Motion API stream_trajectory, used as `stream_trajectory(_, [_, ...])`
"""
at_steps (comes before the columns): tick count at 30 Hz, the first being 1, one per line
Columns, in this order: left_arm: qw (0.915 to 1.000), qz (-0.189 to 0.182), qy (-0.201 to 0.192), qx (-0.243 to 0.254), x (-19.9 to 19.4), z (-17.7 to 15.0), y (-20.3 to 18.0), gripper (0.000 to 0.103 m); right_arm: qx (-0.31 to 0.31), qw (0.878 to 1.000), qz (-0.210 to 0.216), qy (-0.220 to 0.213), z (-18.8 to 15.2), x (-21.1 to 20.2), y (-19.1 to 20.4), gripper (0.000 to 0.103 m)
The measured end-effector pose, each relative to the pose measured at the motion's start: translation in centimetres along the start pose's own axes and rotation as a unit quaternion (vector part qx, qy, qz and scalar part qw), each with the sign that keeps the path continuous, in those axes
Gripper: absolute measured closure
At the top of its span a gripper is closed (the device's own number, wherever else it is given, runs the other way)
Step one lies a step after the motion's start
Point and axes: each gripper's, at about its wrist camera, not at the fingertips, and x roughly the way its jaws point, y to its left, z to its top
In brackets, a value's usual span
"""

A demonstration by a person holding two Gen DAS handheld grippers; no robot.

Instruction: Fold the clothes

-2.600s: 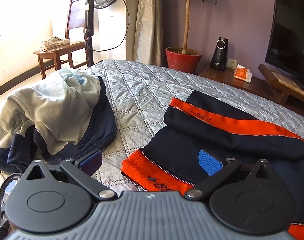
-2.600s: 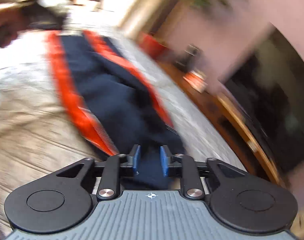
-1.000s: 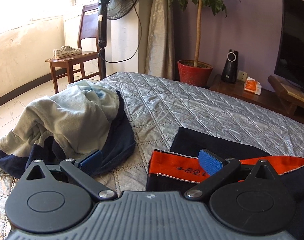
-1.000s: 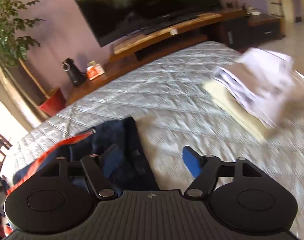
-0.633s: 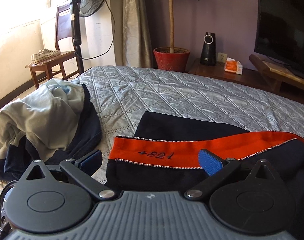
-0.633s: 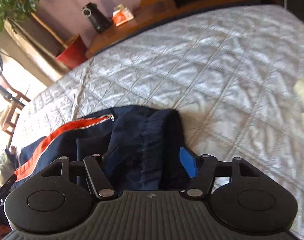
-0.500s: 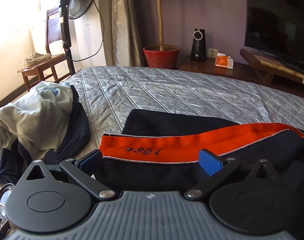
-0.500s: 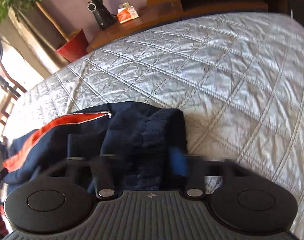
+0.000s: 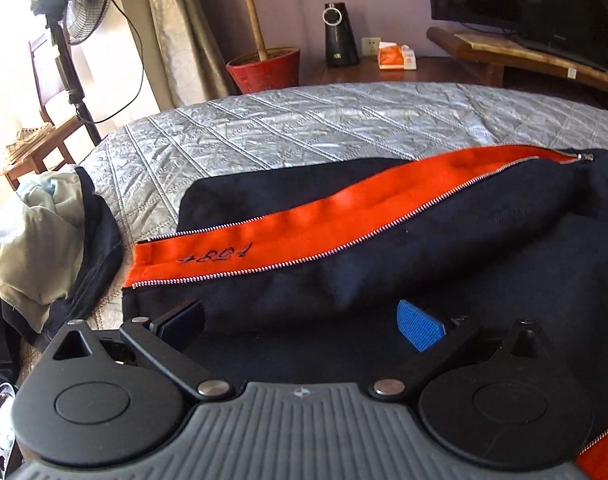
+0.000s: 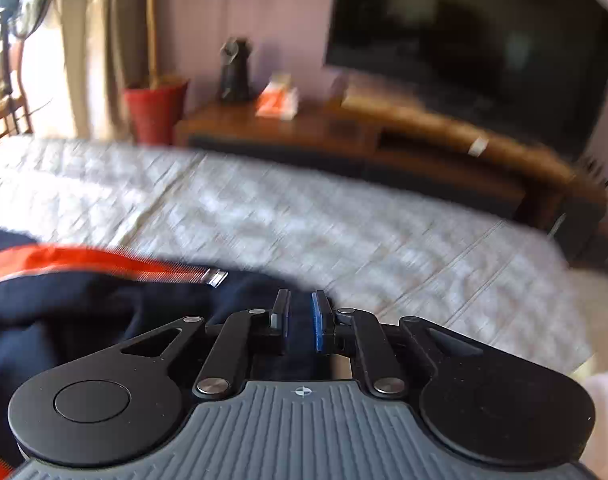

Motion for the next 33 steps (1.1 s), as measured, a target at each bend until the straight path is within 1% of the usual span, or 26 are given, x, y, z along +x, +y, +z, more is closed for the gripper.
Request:
stream_trajectory(1, [1.0000,0.003,-0.005,-0.002,-0.2,0.0,0.1,0.001,-0.013,1.000,0.001,0.003,0.2,0.3,0.6,0.087])
stream_trajectory(2, [0.9999,0.008,-0.009,-0.005,-0.2,0.1,0.1,0.001,-0.024,1.000,0.003,0.006,0.5,0.7,1.3,0.082])
stream_trajectory(3, [0.9998,0.015,-0.013,-0.009,-0.1,0.3,0.1,0.001,-0.021,1.000,0.018,0.003,1.0,0.9,1.9,0.079])
stream_trajectory(4, [0.9995,0.021,-0.016,-0.018,0.0,0.5,0.3,0.001,-0.019,0.999,0.046,-0.004,1.7,1.1,2.5,0.075])
stream_trajectory(5, [0.9991,0.026,-0.019,-0.029,0.1,0.8,0.6,0.001,-0.045,0.997,0.062,-0.014,2.2,1.0,4.1,0.056])
stream_trajectory(6, [0.9985,0.029,-0.020,-0.042,0.1,0.9,1.0,0.001,-0.070,0.994,0.079,-0.023,2.7,1.0,5.7,0.024])
stream_trajectory(7, [0.9979,0.030,-0.018,-0.054,0.2,0.9,1.5,0.001,-0.096,0.990,0.096,-0.033,3.2,1.0,7.3,0.014])
stream_trajectory(8, [0.9975,0.033,-0.015,-0.060,0.2,0.9,1.7,0.001,-0.123,0.985,0.113,-0.041,3.7,1.0,9.0,0.014])
stream_trajectory(10, [0.9971,0.042,-0.009,-0.063,0.4,0.9,2.1,0.001,-0.188,0.970,0.152,-0.027,4.1,1.7,13.1,0.015])
stream_trajectory(13, [0.9962,0.055,-0.008,-0.067,0.3,1.0,2.8,0.001,-0.264,0.945,0.193,-0.009,3.7,2.6,18.2,0.017])
stream_trajectory(16, [0.9930,0.071,-0.011,-0.094,0.1,1.1,4.4,0.001,-0.329,0.918,0.221,-0.007,2.8,2.7,22.5,0.017])
stream_trajectory(18, [0.9893,0.082,-0.012,-0.119,0.0,1.1,5.6,0.001,-0.340,0.912,0.228,-0.002,3.0,3.2,24.1,0.017])
stream_trajectory(19, [0.9875,0.087,-0.011,-0.131,0.0,1.1,6.1,0.001,-0.345,0.910,0.230,0.009,3.2,3.8,24.8,0.017])
stream_trajectory(21, [0.9850,0.095,-0.012,-0.143,0.0,1.2,6.7,0.001,-0.357,0.902,0.240,0.041,3.3,5.1,26.0,0.020])
stream_trajectory(24, [0.9822,0.100,-0.010,-0.159,0.1,1.2,7.5,0.001,-0.389,0.892,0.226,0.036,3.2,6.5,27.7,0.020])
stream_trajectory(25, [0.9814,0.100,-0.009,-0.164,0.1,1.1,7.7,0.001,-0.382,0.894,0.231,0.035,3.4,6.7,27.8,0.021])
stream_trajectory(26, [0.9806,0.100,-0.007,-0.168,0.2,1.2,7.9,0.001,-0.375,0.896,0.235,0.034,3.7,6.9,27.9,0.038])
stream_trajectory(27, [0.9801,0.099,-0.006,-0.172,0.2,1.2,8.1,0.001,-0.362,0.902,0.230,0.038,4.1,7.1,28.0,0.089])
stream_trajectory(28, [0.9797,0.098,-0.005,-0.174,0.3,1.2,8.2,0.001,-0.353,0.907,0.227,0.043,4.4,7.4,28.1,0.095])
stream_trajectory(29, [0.9794,0.099,-0.005,-0.176,0.2,1.1,8.3,0.001,-0.344,0.911,0.223,0.047,4.6,7.7,28.2,0.092])
stream_trajectory(30, [0.9790,0.100,-0.006,-0.178,0.1,1.1,8.4,0.001,-0.342,0.913,0.217,0.044,4.8,7.7,28.2,0.094])
stream_trajectory(32, [0.9779,0.102,-0.008,-0.182,-0.1,1.0,8.7,0.001,-0.315,0.928,0.198,0.029,5.3,7.5,27.7,0.098])
stream_trajectory(33, [0.9767,0.105,-0.009,-0.187,-0.2,1.0,9.0,0.001,-0.304,0.933,0.191,0.022,5.5,7.4,27.5,0.098])
